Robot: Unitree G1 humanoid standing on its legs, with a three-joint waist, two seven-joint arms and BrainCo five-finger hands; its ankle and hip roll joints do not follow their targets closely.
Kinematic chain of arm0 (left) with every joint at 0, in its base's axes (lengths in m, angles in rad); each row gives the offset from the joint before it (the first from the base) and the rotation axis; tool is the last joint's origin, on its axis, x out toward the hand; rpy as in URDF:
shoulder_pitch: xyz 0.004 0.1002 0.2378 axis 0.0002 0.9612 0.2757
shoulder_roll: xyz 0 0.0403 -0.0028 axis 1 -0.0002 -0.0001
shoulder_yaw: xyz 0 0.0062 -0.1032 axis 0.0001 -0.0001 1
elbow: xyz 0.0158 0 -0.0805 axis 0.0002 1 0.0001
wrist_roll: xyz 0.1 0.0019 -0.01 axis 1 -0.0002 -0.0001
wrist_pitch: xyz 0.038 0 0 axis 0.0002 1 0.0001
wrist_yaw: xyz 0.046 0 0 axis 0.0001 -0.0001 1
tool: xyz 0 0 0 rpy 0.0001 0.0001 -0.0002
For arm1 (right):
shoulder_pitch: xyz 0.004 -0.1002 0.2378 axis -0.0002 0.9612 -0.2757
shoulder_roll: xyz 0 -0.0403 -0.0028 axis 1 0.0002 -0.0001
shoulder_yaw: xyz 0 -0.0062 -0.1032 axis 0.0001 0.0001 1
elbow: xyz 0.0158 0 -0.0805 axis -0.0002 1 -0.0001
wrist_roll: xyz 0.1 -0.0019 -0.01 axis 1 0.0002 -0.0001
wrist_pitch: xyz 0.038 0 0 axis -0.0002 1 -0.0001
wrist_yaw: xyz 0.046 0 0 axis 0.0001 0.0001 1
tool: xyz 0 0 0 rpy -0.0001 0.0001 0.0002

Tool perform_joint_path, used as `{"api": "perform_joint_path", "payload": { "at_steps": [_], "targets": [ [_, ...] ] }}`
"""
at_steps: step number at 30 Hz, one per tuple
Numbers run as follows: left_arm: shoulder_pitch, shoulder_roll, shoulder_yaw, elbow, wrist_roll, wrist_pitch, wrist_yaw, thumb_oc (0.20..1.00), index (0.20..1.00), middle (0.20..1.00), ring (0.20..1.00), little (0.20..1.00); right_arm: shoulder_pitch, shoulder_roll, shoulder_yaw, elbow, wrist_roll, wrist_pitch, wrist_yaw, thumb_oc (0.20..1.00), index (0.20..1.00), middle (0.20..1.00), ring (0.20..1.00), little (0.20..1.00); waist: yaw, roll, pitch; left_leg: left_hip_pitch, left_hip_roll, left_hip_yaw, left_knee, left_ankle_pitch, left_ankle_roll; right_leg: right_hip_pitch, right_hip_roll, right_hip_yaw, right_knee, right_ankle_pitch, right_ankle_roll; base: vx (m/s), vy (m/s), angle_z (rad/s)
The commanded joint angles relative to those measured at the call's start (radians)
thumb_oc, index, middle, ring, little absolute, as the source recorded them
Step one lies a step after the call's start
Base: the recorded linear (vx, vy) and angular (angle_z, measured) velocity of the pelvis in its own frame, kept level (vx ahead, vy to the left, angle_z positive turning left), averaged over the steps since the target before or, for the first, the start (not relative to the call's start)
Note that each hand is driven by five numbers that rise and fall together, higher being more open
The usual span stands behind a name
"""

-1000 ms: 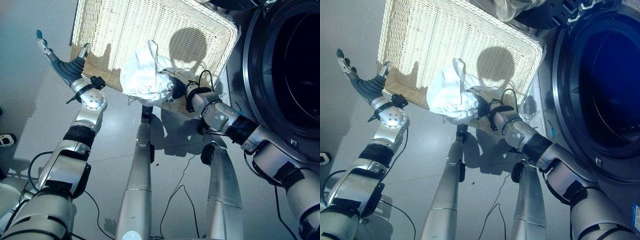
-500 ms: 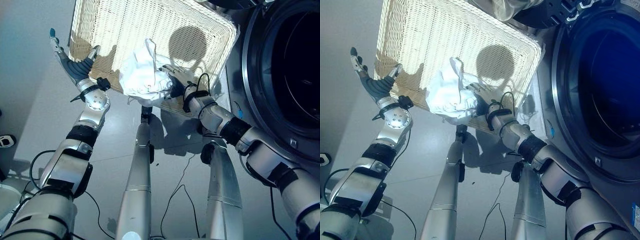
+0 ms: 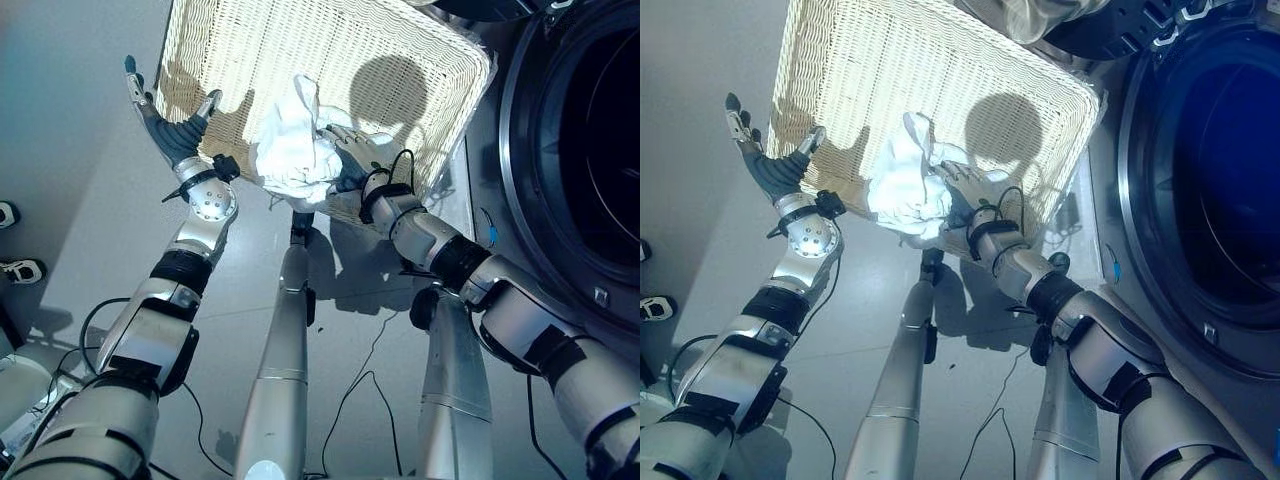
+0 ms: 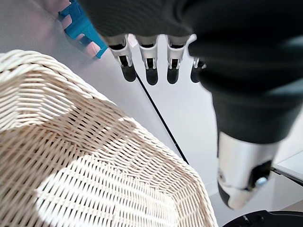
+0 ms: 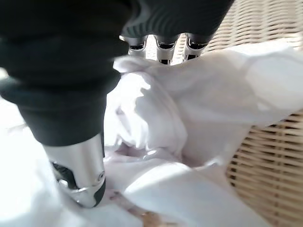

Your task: Put the clothes into the washing machine.

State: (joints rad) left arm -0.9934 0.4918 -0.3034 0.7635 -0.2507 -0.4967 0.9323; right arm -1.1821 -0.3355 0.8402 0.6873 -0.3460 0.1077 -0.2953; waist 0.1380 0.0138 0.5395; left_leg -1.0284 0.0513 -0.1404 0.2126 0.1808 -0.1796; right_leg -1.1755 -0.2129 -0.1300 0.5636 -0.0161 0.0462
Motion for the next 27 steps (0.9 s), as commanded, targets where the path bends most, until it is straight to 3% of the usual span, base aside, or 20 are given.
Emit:
{"api": "perform_joint_path", "payload": {
  "at_steps": [1,2,27],
  "targets": [
    [-0.010,-0.027,0.026,-0.024,0.014,-0.054,0.021,1.000,1.000,1.000,1.000,1.000,-0.027,0.068,0.052,0.019,-0.068,-0.080,0.055,0.498,0.498,0.498,0.498,0.498,0.000,0.106,-0.020,-0.045,-0.106,0.040,0.086,-0.037,0.102,0.059,0.056,-0.030,-0.161,0.126,0.083,0.00,0.000,0.00],
    [-0.017,-0.025,0.028,-0.023,0.014,-0.055,0.020,1.000,1.000,1.000,1.000,1.000,-0.033,0.066,0.056,0.021,-0.073,-0.078,0.066,0.200,0.200,0.200,0.200,0.200,0.000,0.106,-0.020,-0.055,-0.106,0.039,0.085,-0.030,0.102,0.051,0.055,-0.032,-0.164,0.134,0.082,0.00,0.000,0.00],
    [-0.023,-0.027,0.020,-0.011,-0.002,-0.080,0.038,1.000,1.000,1.000,1.000,1.000,-0.027,0.059,0.096,0.121,-0.099,-0.092,0.046,0.200,0.200,0.200,0.200,0.200,0.000,0.117,-0.020,-0.042,-0.096,0.047,0.062,-0.026,0.104,0.054,0.049,-0.030,-0.187,0.149,0.089,0.00,0.000,0.00]
  ]
}}
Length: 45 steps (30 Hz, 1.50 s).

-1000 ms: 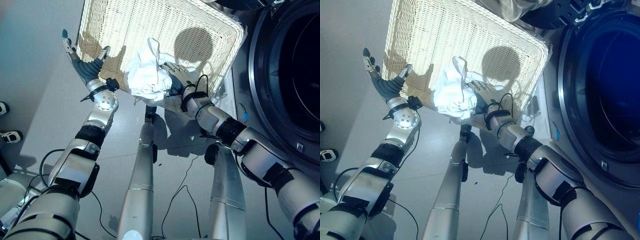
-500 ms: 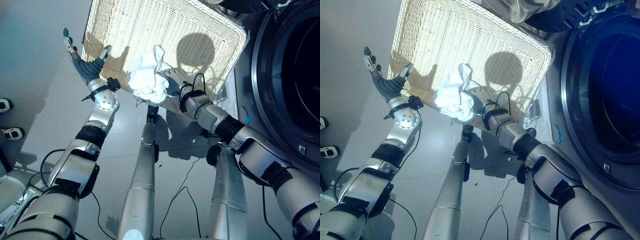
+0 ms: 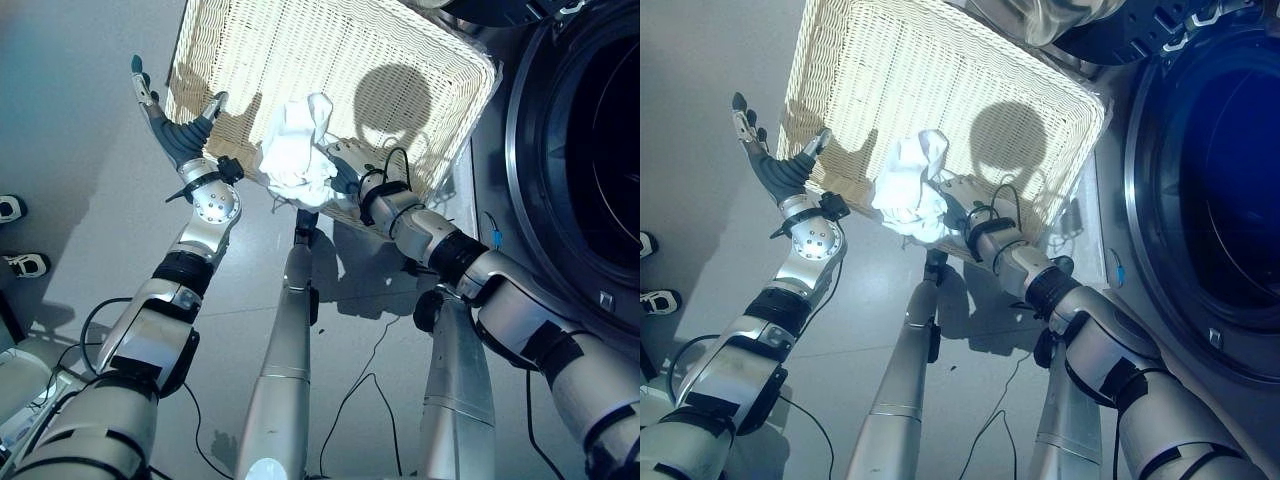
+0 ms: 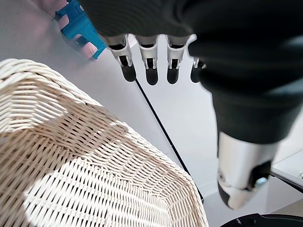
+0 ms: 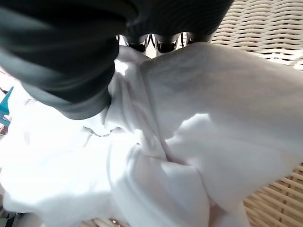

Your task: Put the clothes into the washing machine.

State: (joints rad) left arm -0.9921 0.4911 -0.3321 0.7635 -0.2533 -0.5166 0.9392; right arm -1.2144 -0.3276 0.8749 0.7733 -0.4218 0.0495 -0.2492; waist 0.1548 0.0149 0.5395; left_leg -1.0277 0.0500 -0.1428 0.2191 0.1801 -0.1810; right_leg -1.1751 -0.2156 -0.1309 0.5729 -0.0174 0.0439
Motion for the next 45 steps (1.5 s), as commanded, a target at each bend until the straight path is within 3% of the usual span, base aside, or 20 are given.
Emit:
{"api": "perform_joint_path", "payload": {
  "at_steps": [1,2,3,5,6,10,18,25,34,41,45],
  "targets": [
    [-0.031,-0.024,0.049,-0.010,-0.002,-0.060,0.029,1.000,1.000,1.000,1.000,1.000,0.000,0.050,0.060,0.033,-0.008,-0.033,0.001,0.200,0.200,0.200,0.200,0.200,-0.019,0.117,-0.020,-0.054,-0.095,0.049,0.055,-0.018,0.106,0.044,0.051,-0.029,-0.199,0.158,0.090,0.00,0.000,0.00],
    [-0.031,-0.024,0.049,-0.010,-0.002,-0.060,0.029,1.000,1.000,1.000,1.000,1.000,0.000,0.050,0.060,0.033,-0.008,-0.033,0.001,0.200,0.200,0.200,0.200,0.200,-0.019,0.117,-0.020,-0.054,-0.095,0.049,0.055,-0.018,0.106,0.044,0.051,-0.029,-0.199,0.158,0.090,0.00,0.000,0.00],
    [-0.022,-0.025,0.042,-0.011,-0.011,-0.054,0.010,1.000,1.000,1.000,1.000,1.000,0.030,0.048,0.038,0.008,0.200,-0.011,0.024,0.200,0.200,0.200,0.200,0.200,-0.022,0.117,-0.020,-0.043,-0.090,0.054,0.048,-0.021,0.106,0.051,0.052,-0.027,-0.196,0.151,0.090,0.00,0.000,0.00],
    [-0.020,-0.015,0.039,-0.009,-0.032,-0.051,-0.036,1.000,1.000,1.000,1.000,1.000,0.058,0.053,-0.008,0.003,0.319,-0.024,-0.018,0.200,0.200,0.200,0.200,0.200,-0.026,0.118,-0.020,-0.041,-0.089,0.056,0.048,-0.019,0.104,0.050,0.055,-0.024,-0.193,0.149,0.088,0.00,0.019,0.00],
    [-0.017,-0.005,0.038,-0.006,-0.050,-0.045,-0.097,1.000,1.000,1.000,1.000,1.000,0.076,0.048,-0.058,-0.007,0.451,-0.054,-0.061,0.200,0.200,0.200,0.200,0.200,-0.029,0.119,-0.020,-0.040,-0.087,0.058,0.048,-0.018,0.103,0.048,0.057,-0.019,-0.189,0.148,0.086,0.00,0.048,0.00],
    [-0.001,0.003,0.051,-0.010,-0.061,-0.042,-0.144,1.000,1.000,1.000,1.000,1.000,0.107,0.019,-0.170,-0.065,0.607,-0.147,-0.156,0.200,0.200,0.200,0.200,0.200,-0.043,0.117,-0.020,-0.039,-0.081,0.067,0.052,-0.019,0.100,0.045,0.065,-0.010,-0.185,0.147,0.085,0.00,0.059,0.00],
    [0.067,-0.023,0.073,-0.079,-0.004,-0.014,-0.090,1.000,1.000,1.000,1.000,1.000,0.176,-0.055,-0.362,-0.343,0.625,-0.314,-0.385,0.200,0.200,0.200,0.200,0.200,-0.081,0.089,-0.020,-0.049,-0.065,0.087,0.046,-0.022,0.099,0.031,0.075,-0.003,-0.194,0.155,0.089,-0.01,0.013,-0.03],
    [0.133,-0.038,0.090,-0.130,0.044,-0.013,-0.065,1.000,1.000,1.000,1.000,1.000,0.302,-0.049,-0.477,-0.590,0.814,-0.408,-0.288,0.200,0.200,0.200,0.200,0.200,-0.112,0.083,-0.020,-0.046,-0.055,0.104,0.039,-0.024,0.098,0.025,0.083,0.017,-0.194,0.148,0.088,-0.01,0.039,-0.10],
    [0.183,-0.021,0.097,-0.171,0.099,0.012,-0.070,1.000,1.000,1.000,1.000,1.000,0.418,-0.074,-0.588,-0.713,0.932,-0.523,-0.228,0.200,0.200,0.200,0.200,0.200,-0.140,0.064,-0.020,-0.039,-0.042,0.117,0.029,-0.028,0.096,0.032,0.087,0.027,-0.205,0.149,0.093,-0.01,0.019,-0.07],
    [0.197,0.006,0.091,-0.178,0.111,0.027,-0.102,1.000,1.000,1.000,1.000,1.000,0.474,-0.122,-0.694,-0.679,1.088,-0.568,-0.221,0.200,0.200,0.200,0.200,0.200,-0.160,0.049,-0.020,-0.038,-0.035,0.123,0.033,-0.039,0.093,0.038,0.089,0.033,-0.210,0.150,0.098,-0.01,0.000,-0.03],
    [0.182,0.031,0.076,-0.155,0.088,0.022,-0.124,1.000,1.000,1.000,1.000,1.000,0.471,-0.146,-0.760,-0.567,1.318,-0.634,-0.199,0.200,0.200,0.200,0.200,0.200,-0.165,0.045,-0.020,-0.033,-0.029,0.126,0.031,-0.045,0.087,0.047,0.088,0.032,-0.222,0.151,0.102,0.00,0.000,0.00]
  ]
}}
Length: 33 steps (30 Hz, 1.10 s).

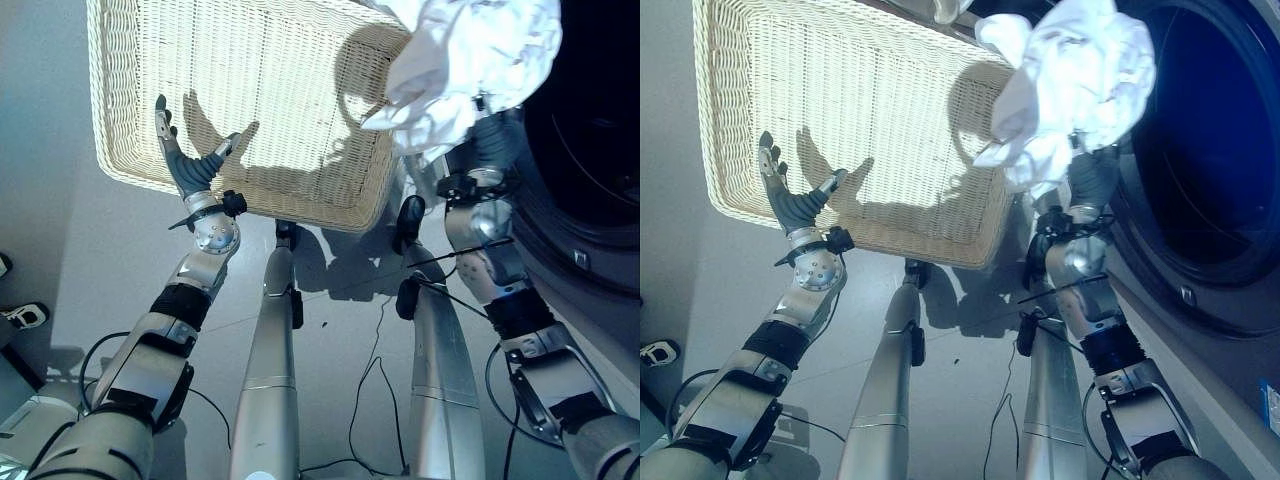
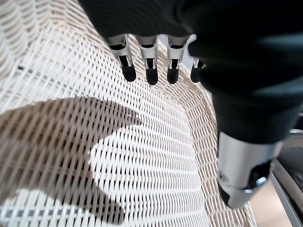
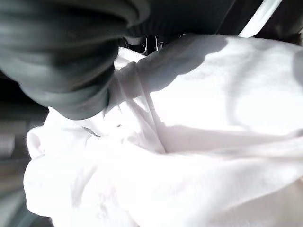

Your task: Put the clothes into the washing machine.

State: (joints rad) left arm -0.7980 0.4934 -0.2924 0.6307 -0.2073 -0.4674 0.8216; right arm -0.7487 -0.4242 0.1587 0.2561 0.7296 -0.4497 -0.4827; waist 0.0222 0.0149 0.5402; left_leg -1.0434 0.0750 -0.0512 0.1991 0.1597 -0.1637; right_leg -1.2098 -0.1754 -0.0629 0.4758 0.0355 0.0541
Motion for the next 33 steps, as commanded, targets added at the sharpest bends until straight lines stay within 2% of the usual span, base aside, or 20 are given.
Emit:
{"api": "perform_joint_path", "payload": {
  "at_steps": [1,2,3,6,9,10,12,13,14,16,17,18,19,20,21,22,24,29,32,33],
  "targets": [
    [-0.014,0.033,0.032,-0.017,0.036,-0.030,-0.009,1.000,1.000,1.000,1.000,1.000,0.002,-0.055,-0.055,-0.025,0.231,-0.144,0.057,0.200,0.200,0.200,0.200,0.200,-0.032,0.045,-0.020,-0.015,-0.053,0.035,0.050,-0.026,0.069,0.083,0.048,-0.037,-0.127,0.098,0.092,0.00,0.000,0.00],
    [-0.018,0.040,0.024,-0.007,0.031,-0.036,-0.010,1.000,1.000,1.000,1.000,1.000,-0.007,-0.063,-0.084,0.038,0.330,-0.174,0.088,0.200,0.200,0.200,0.200,0.200,-0.033,0.045,-0.020,-0.011,-0.053,0.033,0.047,-0.029,0.068,0.088,0.047,-0.038,-0.132,0.100,0.094,0.00,-0.024,-0.03],
    [-0.022,0.044,0.018,-0.005,0.025,-0.036,-0.008,1.000,1.000,1.000,1.000,1.000,-0.013,-0.068,-0.094,0.064,0.362,-0.183,0.094,0.200,0.200,0.200,0.200,0.200,-0.032,0.046,-0.020,-0.011,-0.052,0.033,0.045,-0.030,0.068,0.089,0.048,-0.038,-0.135,0.100,0.094,0.00,-0.026,-0.04],
    [-0.034,0.056,0.007,0.008,0.011,-0.038,-0.011,1.000,1.000,1.000,1.000,1.000,-0.037,-0.084,-0.112,0.137,0.445,-0.172,0.116,0.200,0.200,0.200,0.200,0.200,-0.032,0.044,-0.020,-0.007,-0.050,0.033,0.040,-0.030,0.064,0.094,0.049,-0.040,-0.140,0.102,0.094,0.00,0.000,0.00],
    [-0.059,0.069,-0.007,0.028,-0.011,-0.037,-0.024,1.000,1.000,1.000,1.000,1.000,-0.082,-0.113,-0.111,0.257,0.536,-0.085,0.128,0.200,0.200,0.200,0.200,0.200,-0.029,0.043,-0.020,-0.006,-0.049,0.031,0.040,-0.031,0.061,0.098,0.050,-0.042,-0.143,0.103,0.094,0.00,-0.019,-0.03],
    [-0.079,0.074,-0.018,0.041,-0.022,-0.039,-0.035,1.000,1.000,1.000,1.000,1.000,-0.120,-0.138,-0.094,0.338,0.600,-0.024,0.118,0.200,0.200,0.200,0.200,0.200,-0.024,0.044,-0.020,-0.009,-0.049,0.030,0.041,-0.029,0.060,0.095,0.051,-0.044,-0.142,0.103,0.091,0.00,-0.028,-0.05],
    [-0.093,0.081,-0.029,0.048,-0.035,-0.037,-0.048,1.000,1.000,1.000,1.000,1.000,-0.168,-0.171,-0.080,0.410,0.664,-0.001,0.087,0.200,0.200,0.200,0.200,0.200,-0.017,0.046,-0.020,-0.007,-0.049,0.027,0.041,-0.030,0.058,0.096,0.052,-0.045,-0.139,0.100,0.088,0.01,-0.048,-0.02],
    [-0.101,0.098,-0.050,0.063,-0.051,-0.042,-0.069,1.000,1.000,1.000,1.000,1.000,-0.283,-0.260,-0.073,0.555,0.755,-0.002,0.051,0.200,0.200,0.200,0.200,0.200,-0.006,0.047,-0.020,-0.003,-0.046,0.021,0.058,-0.039,0.055,0.104,0.046,-0.052,-0.131,0.097,0.088,0.01,-0.063,0.00],
    [-0.099,0.102,-0.055,0.066,-0.056,-0.045,-0.071,1.000,1.000,1.000,1.000,1.000,-0.319,-0.289,-0.072,0.590,0.780,0.003,0.052,0.200,0.200,0.200,0.200,0.200,-0.004,0.048,-0.020,-0.005,-0.046,0.018,0.064,-0.044,0.054,0.105,0.046,-0.054,-0.130,0.096,0.088,0.01,-0.058,0.00],
    [-0.076,0.120,-0.067,0.062,-0.063,-0.065,-0.072,1.000,1.000,1.000,1.000,1.000,-0.392,-0.367,-0.073,0.664,0.768,-0.091,0.006,0.200,0.200,0.200,0.200,0.200,0.003,0.045,-0.020,-0.010,-0.042,0.008,0.078,-0.056,0.055,0.109,0.043,-0.061,-0.126,0.094,0.088,0.00,-0.054,0.00],
    [-0.049,0.140,-0.068,0.052,-0.071,-0.083,-0.073,1.000,1.000,1.000,1.000,1.000,-0.422,-0.414,-0.059,0.662,0.754,-0.148,-0.058,0.200,0.200,0.200,0.200,0.200,0.006,0.037,-0.020,-0.012,-0.044,-0.001,0.080,-0.061,0.056,0.112,0.046,-0.063,-0.132,0.098,0.088,-0.01,-0.077,0.01],
    [-0.018,0.155,-0.068,0.031,-0.072,-0.095,-0.067,1.000,1.000,1.000,1.000,1.000,-0.461,-0.463,-0.054,0.679,0.684,-0.240,-0.124,0.200,0.200,0.200,0.200,0.200,0.006,0.030,-0.020,-0.008,-0.041,-0.006,0.068,-0.061,0.058,0.120,0.049,-0.068,-0.144,0.105,0.089,-0.02,-0.048,0.00],
    [-0.001,0.168,-0.069,0.016,-0.077,-0.095,-0.063,1.000,1.000,1.000,1.000,1.000,-0.473,-0.504,-0.046,0.661,0.625,-0.273,-0.177,0.200,0.200,0.200,0.200,0.200,0.004,0.024,-0.020,-0.003,-0.042,-0.009,0.062,-0.061,0.061,0.125,0.054,-0.069,-0.148,0.108,0.090,0.00,0.000,0.00],
    [0.007,0.173,-0.065,0.011,-0.080,-0.095,-0.063,1.000,1.000,1.000,1.000,1.000,-0.478,-0.520,-0.046,0.642,0.595,-0.274,-0.207,0.200,0.200,0.200,0.200,0.200,0.002,0.022,-0.020,-0.002,-0.042,-0.010,0.062,-0.061,0.061,0.128,0.057,-0.068,-0.149,0.108,0.090,0.00,0.000,0.00],
    [0.021,0.181,-0.060,0.003,-0.087,-0.098,-0.063,1.000,1.000,1.000,1.000,1.000,-0.483,-0.546,-0.048,0.605,0.540,-0.274,-0.265,0.473,0.473,0.473,0.473,0.473,-0.002,0.016,-0.020,0.000,-0.043,-0.012,0.064,-0.062,0.062,0.132,0.062,-0.067,-0.151,0.109,0.090,0.00,0.000,0.00],
    [0.027,0.184,-0.057,0.000,-0.093,-0.098,-0.063,1.000,1.000,1.000,1.000,1.000,-0.483,-0.560,-0.050,0.583,0.494,-0.268,-0.294,1.000,1.000,1.000,1.000,1.000,-0.006,0.011,-0.020,0.004,-0.044,-0.012,0.063,-0.062,0.064,0.136,0.064,-0.066,-0.152,0.109,0.090,0.00,0.000,0.00],
    [0.025,0.189,-0.047,0.004,-0.099,-0.090,-0.084,1.000,1.000,1.000,1.000,1.000,-0.481,-0.589,-0.049,0.571,0.457,-0.241,-0.279,1.000,1.000,1.000,1.000,1.000,-0.007,0.000,-0.020,0.013,-0.048,-0.015,0.062,-0.063,0.067,0.146,0.067,-0.068,-0.153,0.104,0.089,0.00,0.000,0.00],
    [0.003,0.190,-0.051,0.031,-0.102,-0.087,-0.123,1.000,1.000,1.000,1.000,1.000,-0.474,-0.602,-0.059,0.619,0.491,-0.226,-0.224,1.000,1.000,1.000,1.000,1.000,-0.005,-0.005,-0.020,0.012,-0.059,-0.029,0.074,-0.068,0.072,0.145,0.066,-0.067,-0.141,0.094,0.084,0.01,-0.005,0.00],
    [-0.024,0.187,-0.066,0.054,-0.120,-0.085,-0.138,1.000,1.000,1.000,1.000,1.000,-0.479,-0.581,-0.048,0.677,0.463,-0.189,-0.217,1.000,1.000,1.000,1.000,1.000,0.000,0.004,-0.020,0.009,-0.069,-0.033,0.074,-0.071,0.076,0.138,0.065,-0.067,-0.144,0.091,0.080,0.00,0.000,0.00],
    [-0.028,0.185,-0.067,0.057,-0.121,-0.084,-0.140,1.000,1.000,1.000,1.000,1.000,-0.474,-0.574,-0.049,0.698,0.466,-0.143,-0.223,1.000,1.000,1.000,1.000,1.000,0.000,0.008,-0.020,0.007,-0.070,-0.032,0.076,-0.070,0.076,0.135,0.065,-0.067,-0.141,0.090,0.079,0.01,0.000,0.03]
  ]
}}
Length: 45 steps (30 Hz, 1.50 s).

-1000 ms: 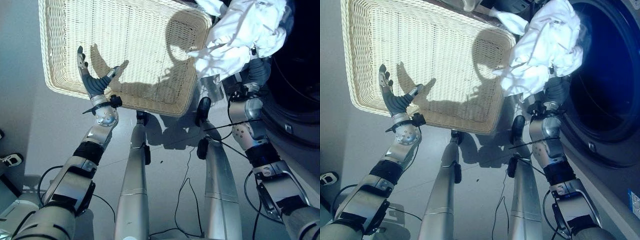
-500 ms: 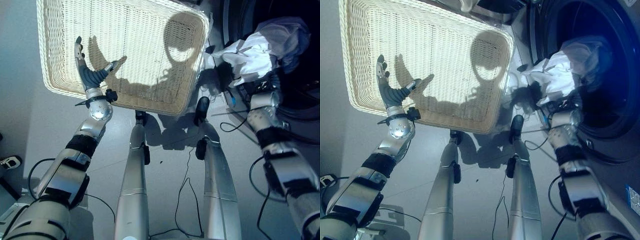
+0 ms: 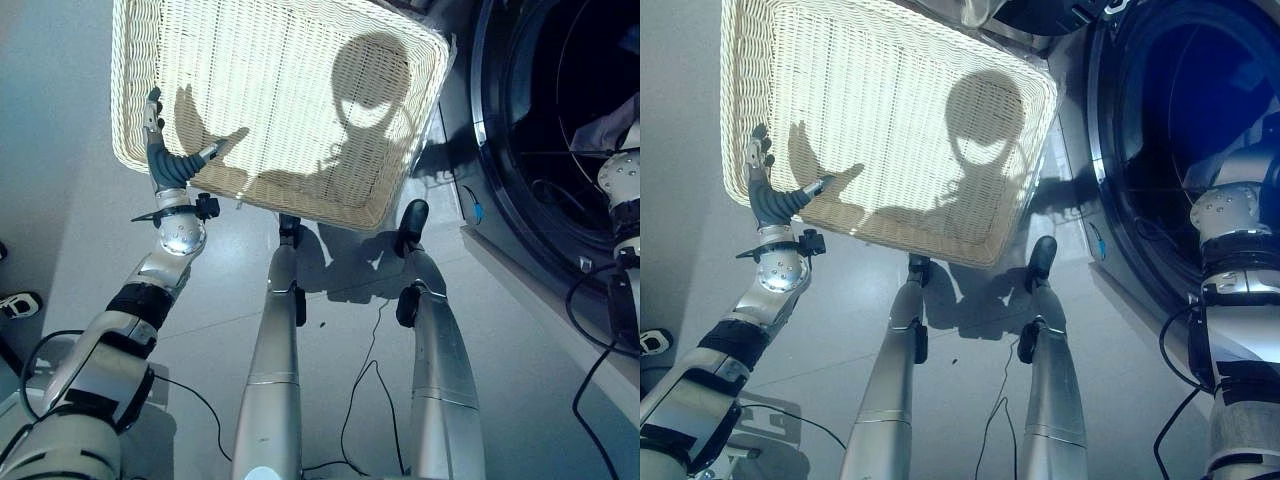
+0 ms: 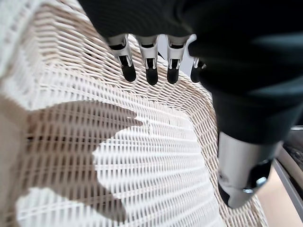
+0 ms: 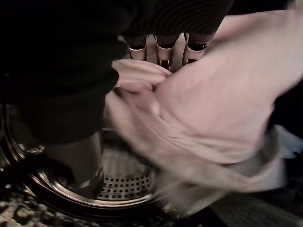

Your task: Put the clothes into the washing machine.

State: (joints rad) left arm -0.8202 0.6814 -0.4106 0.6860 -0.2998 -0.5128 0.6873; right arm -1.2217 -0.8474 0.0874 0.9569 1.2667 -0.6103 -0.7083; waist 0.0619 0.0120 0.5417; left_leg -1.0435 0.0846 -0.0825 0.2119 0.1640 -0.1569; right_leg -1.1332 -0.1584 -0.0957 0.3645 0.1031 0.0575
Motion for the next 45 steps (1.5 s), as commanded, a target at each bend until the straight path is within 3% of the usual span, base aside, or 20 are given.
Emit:
{"api": "perform_joint_path", "payload": {
  "at_steps": [1,2,3,6,7,9,13,21,28,31,37,45],
  "targets": [
    [-0.006,-0.004,0.050,0.002,-0.029,-0.039,-0.006,1.000,1.000,1.000,1.000,1.000,0.000,-0.151,0.022,0.000,-0.069,0.023,0.005,1.000,1.000,1.000,1.000,1.000,-0.039,0.011,-0.022,0.009,-0.080,0.000,0.063,-0.077,0.069,0.061,0.048,-0.034,-0.029,0.021,0.076,0.01,-0.012,0.03],
    [-0.016,-0.004,0.040,0.007,-0.032,-0.036,-0.005,1.000,1.000,1.000,1.000,1.000,0.003,-0.148,0.035,0.036,-0.122,0.081,0.003,1.000,1.000,1.000,1.000,1.000,-0.038,0.012,-0.022,0.012,-0.082,0.002,0.064,-0.079,0.070,0.065,0.047,-0.034,-0.034,0.023,0.078,0.01,-0.011,0.03],
    [-0.027,-0.004,0.031,0.010,-0.036,-0.033,-0.001,1.000,1.000,1.000,1.000,1.000,-0.009,-0.146,0.067,0.050,-0.216,0.148,-0.062,1.000,1.000,1.000,1.000,1.000,-0.036,0.014,-0.022,0.010,-0.083,0.003,0.067,-0.080,0.072,0.065,0.047,-0.036,-0.036,0.021,0.076,0.01,-0.014,0.03],
    [-0.040,0.002,0.030,0.016,-0.039,-0.029,-0.013,1.000,1.000,1.000,1.000,1.000,-0.018,-0.151,0.108,0.085,-0.353,0.276,-0.120,1.000,1.000,1.000,1.000,1.000,-0.034,0.013,-0.022,0.005,-0.081,0.004,0.072,-0.080,0.070,0.064,0.044,-0.038,-0.034,0.022,0.079,0.00,0.000,0.00],
    [-0.059,0.006,0.015,0.018,-0.047,-0.025,-0.015,1.000,1.000,1.000,1.000,1.000,-0.045,-0.158,0.177,0.112,-0.406,0.395,-0.143,1.000,1.000,1.000,1.000,1.000,-0.029,0.012,-0.022,0.002,-0.084,0.002,0.073,-0.080,0.073,0.062,0.044,-0.040,-0.038,0.024,0.078,0.00,0.000,0.00],
    [-0.067,0.006,0.017,0.021,-0.048,-0.023,-0.023,1.000,1.000,1.000,1.000,1.000,-0.080,-0.166,0.226,0.159,-0.466,0.488,-0.138,1.000,1.000,1.000,1.000,1.000,-0.026,0.015,-0.022,-0.004,-0.080,0.003,0.075,-0.081,0.076,0.058,0.041,-0.043,-0.032,0.021,0.078,0.00,0.000,0.00],
    [-0.086,0.001,0.003,0.022,-0.050,-0.016,-0.028,1.000,1.000,1.000,1.000,1.000,-0.107,-0.152,0.297,0.162,-0.605,0.574,-0.158,1.000,1.000,1.000,1.000,1.000,-0.023,0.020,-0.022,-0.015,-0.085,0.002,0.079,-0.083,0.081,0.049,0.041,-0.047,-0.030,0.019,0.076,0.00,0.000,0.00],
    [-0.076,-0.021,0.011,0.022,-0.032,-0.024,-0.032,1.000,1.000,1.000,1.000,1.000,-0.051,-0.087,0.327,-0.040,-0.907,0.636,-0.307,1.000,1.000,1.000,1.000,1.000,-0.029,0.031,-0.022,-0.026,-0.088,0.009,0.082,-0.089,0.085,0.032,0.039,-0.041,-0.017,0.006,0.078,0.00,0.000,0.00],
    [-0.047,-0.054,0.040,0.011,0.011,-0.026,-0.023,1.000,1.000,1.000,1.000,1.000,0.106,-0.035,0.302,-0.267,-1.200,0.647,-0.310,1.000,1.000,1.000,1.000,1.000,-0.046,0.035,-0.022,-0.029,-0.084,0.026,0.074,-0.091,0.087,0.018,0.042,-0.027,-0.010,-0.008,0.079,-0.01,0.009,0.00],
    [-0.021,-0.071,0.059,-0.002,0.041,-0.015,-0.018,1.000,1.000,1.000,1.000,1.000,0.214,-0.006,0.276,-0.393,-1.337,0.660,-0.243,1.000,1.000,1.000,1.000,1.000,-0.061,0.030,-0.022,-0.031,-0.083,0.032,0.080,-0.093,0.087,0.015,0.046,-0.018,-0.007,-0.012,0.082,-0.01,0.016,0.03],
    [0.009,-0.092,0.071,-0.015,0.057,0.001,-0.026,1.000,1.000,1.000,1.000,1.000,0.307,0.027,0.294,-0.470,-1.418,0.658,-0.139,1.000,1.000,1.000,1.000,1.000,-0.070,0.023,-0.022,-0.028,-0.082,0.034,0.083,-0.092,0.088,0.016,0.047,-0.014,-0.005,-0.009,0.082,0.00,0.000,0.00],
    [0.088,-0.144,0.090,-0.034,0.120,0.021,-0.006,1.000,1.000,1.000,1.000,1.000,0.491,0.115,0.289,-0.586,-1.515,0.568,-0.055,1.000,1.000,1.000,1.000,1.000,-0.089,0.014,-0.022,-0.009,-0.083,0.049,0.084,-0.089,0.092,0.028,0.057,-0.004,-0.007,-0.002,0.081,-0.01,0.008,-0.01]
  ]
}}
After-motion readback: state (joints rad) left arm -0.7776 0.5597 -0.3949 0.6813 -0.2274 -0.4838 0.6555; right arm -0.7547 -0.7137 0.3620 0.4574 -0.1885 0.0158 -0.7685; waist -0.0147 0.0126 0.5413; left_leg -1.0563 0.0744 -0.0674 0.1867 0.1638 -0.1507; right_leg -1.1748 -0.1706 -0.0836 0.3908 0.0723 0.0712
